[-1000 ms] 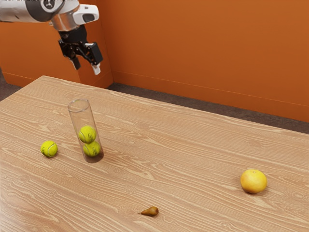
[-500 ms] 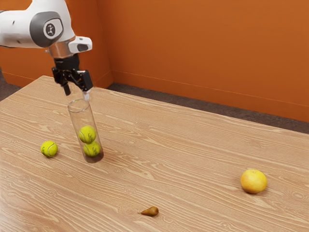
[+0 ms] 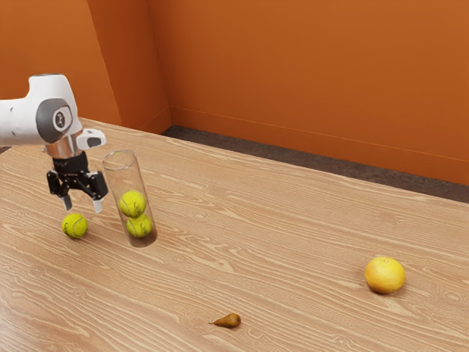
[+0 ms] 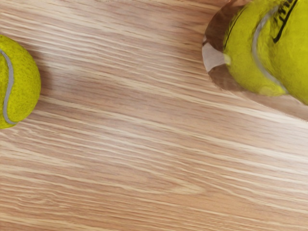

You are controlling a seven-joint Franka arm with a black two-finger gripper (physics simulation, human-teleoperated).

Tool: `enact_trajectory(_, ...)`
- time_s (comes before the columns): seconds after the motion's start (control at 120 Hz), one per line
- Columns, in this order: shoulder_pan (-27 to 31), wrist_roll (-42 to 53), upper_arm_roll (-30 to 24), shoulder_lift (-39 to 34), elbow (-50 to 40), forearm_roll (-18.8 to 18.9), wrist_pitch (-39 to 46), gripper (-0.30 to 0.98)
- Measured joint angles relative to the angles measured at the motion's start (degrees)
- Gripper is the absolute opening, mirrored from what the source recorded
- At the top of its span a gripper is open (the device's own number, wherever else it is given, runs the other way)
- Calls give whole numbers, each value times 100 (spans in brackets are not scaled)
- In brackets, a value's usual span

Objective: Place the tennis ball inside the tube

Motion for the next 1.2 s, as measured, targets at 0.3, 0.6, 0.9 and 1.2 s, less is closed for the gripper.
enact_trajectory(0.3,460,108,10,605,-20,-163,697,67)
enact_trajectory(0.6,686,215,7,1073,142,-220,1236,67)
enact_trajectory(0.9,813,329,2,1558,509,-415,1402,67)
enact_trajectory(1.2,845,438,2,1912,564,-650,1527,67)
